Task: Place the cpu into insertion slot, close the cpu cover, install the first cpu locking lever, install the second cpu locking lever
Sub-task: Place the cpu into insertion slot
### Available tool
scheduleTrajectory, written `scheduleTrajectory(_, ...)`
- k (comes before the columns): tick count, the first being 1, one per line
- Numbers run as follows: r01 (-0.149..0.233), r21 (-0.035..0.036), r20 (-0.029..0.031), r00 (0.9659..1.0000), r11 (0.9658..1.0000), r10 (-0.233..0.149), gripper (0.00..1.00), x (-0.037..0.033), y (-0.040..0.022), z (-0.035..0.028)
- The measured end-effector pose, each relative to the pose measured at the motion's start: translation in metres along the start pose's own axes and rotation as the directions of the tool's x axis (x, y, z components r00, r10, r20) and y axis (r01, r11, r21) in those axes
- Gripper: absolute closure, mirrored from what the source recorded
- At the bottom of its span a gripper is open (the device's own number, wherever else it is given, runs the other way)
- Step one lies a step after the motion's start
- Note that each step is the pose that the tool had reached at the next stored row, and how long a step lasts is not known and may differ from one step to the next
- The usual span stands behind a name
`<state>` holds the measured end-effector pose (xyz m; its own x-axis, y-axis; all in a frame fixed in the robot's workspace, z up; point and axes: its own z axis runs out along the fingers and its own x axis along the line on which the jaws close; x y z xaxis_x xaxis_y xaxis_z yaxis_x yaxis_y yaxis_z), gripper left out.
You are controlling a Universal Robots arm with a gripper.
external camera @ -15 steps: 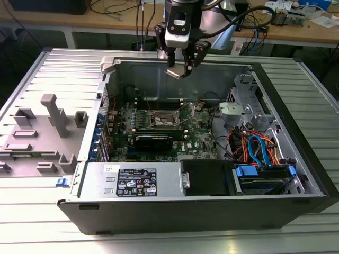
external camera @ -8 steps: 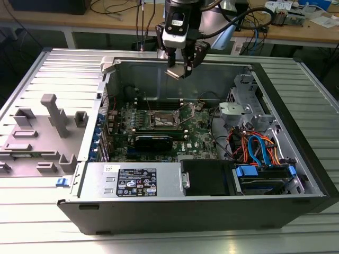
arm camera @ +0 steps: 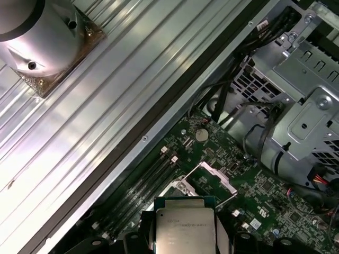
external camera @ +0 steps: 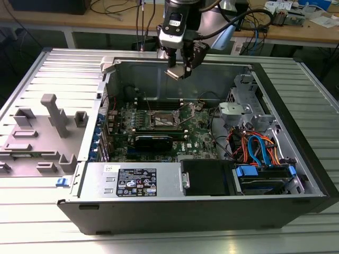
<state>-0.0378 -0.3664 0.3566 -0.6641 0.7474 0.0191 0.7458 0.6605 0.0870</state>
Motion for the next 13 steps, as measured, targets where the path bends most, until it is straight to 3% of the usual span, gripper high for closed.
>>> scheduleTrajectory(8, -0.054, -0.0013, 0.0047, 0.9985, 0.9985, 0.054, 0.45, 0.0003, -0.0005, 0.0012)
scheduleTrajectory(13, -0.104, -0.0025, 0.0090, 0.9945, 0.9945, 0.104, 0.45, 0.0006, -0.0009, 0.0022)
